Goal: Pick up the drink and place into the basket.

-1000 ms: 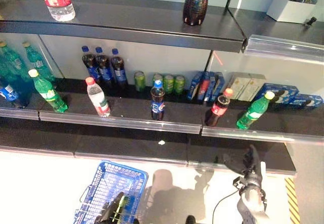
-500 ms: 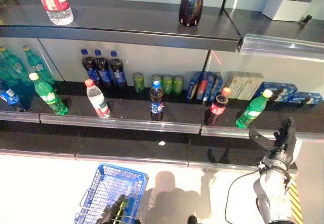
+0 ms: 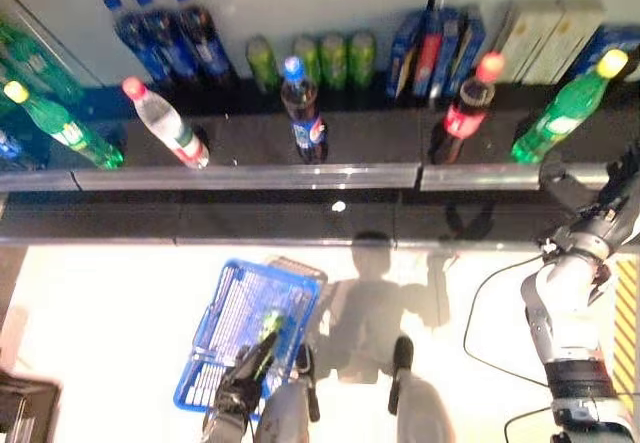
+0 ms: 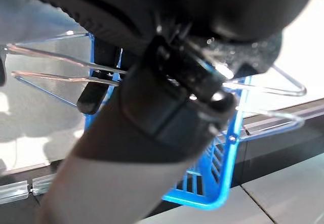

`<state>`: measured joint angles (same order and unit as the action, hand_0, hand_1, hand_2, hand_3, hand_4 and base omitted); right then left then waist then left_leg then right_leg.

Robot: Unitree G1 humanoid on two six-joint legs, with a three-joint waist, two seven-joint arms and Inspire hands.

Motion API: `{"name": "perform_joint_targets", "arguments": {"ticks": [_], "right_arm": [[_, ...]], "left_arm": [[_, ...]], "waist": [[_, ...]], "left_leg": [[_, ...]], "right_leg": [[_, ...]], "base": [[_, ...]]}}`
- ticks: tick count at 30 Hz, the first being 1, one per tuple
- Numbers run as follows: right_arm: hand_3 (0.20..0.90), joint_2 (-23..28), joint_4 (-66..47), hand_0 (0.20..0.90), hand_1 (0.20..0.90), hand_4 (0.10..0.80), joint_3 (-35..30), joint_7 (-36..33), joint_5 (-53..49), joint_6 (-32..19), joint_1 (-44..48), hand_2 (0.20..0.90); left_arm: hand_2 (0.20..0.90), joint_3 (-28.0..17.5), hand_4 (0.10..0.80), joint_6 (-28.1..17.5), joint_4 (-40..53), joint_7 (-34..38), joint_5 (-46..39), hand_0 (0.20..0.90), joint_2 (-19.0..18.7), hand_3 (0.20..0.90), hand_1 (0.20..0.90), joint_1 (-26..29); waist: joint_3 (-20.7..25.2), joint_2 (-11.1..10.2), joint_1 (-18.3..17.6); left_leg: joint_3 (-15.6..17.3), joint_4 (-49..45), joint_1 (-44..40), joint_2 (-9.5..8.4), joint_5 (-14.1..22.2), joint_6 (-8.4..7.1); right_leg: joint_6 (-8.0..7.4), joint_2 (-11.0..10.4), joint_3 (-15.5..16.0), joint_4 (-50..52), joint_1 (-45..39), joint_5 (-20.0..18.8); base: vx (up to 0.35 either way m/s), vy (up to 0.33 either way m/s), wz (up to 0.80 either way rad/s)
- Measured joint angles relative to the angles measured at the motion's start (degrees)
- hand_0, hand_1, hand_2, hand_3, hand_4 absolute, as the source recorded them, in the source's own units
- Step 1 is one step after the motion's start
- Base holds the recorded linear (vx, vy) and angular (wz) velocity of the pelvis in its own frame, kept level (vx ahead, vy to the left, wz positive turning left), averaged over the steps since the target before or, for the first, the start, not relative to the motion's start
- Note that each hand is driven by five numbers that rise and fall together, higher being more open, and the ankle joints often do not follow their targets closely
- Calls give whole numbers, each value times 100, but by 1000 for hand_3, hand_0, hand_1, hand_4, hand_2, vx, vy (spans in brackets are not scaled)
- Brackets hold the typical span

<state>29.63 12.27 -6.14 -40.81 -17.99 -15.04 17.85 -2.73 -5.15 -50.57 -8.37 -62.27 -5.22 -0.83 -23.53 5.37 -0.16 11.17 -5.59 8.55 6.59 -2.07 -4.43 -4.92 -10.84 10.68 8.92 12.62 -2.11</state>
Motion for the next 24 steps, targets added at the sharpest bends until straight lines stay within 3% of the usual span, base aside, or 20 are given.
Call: {"name": "perform_joint_targets", "arguments": {"ticks": [7,13,24], "right_arm": [[900,403,62,900,900,800,-1,-88,4,9,665,900],[900,523,209,900,900,800,1,-100,2,19,1133,900],[900,1190,410,900,900,800,31,-89,-17,245,1865,900]], "left_arm": [[300,216,100,-8,165,-13,-166,300,10,200,300,356],[300,232,100,-6,250,-17,-220,300,9,200,300,439],[300,277,100,101,254,-136,-222,300,-9,200,300,498]], "waist": [[-385,295,-11],[-460,316,9],[-571,436,8]], "left_leg": [[-87,-159,427,-95,-14,34],[-92,-177,538,-81,-17,29],[-104,-179,562,-90,-24,19]], "right_leg": [[0,-132,-14,454,600,75],[26,-125,-38,618,793,134],[39,-119,-53,718,875,170]], "base": [[-91,-27,-2],[-17,-60,-1],[1,-47,-1]]}}
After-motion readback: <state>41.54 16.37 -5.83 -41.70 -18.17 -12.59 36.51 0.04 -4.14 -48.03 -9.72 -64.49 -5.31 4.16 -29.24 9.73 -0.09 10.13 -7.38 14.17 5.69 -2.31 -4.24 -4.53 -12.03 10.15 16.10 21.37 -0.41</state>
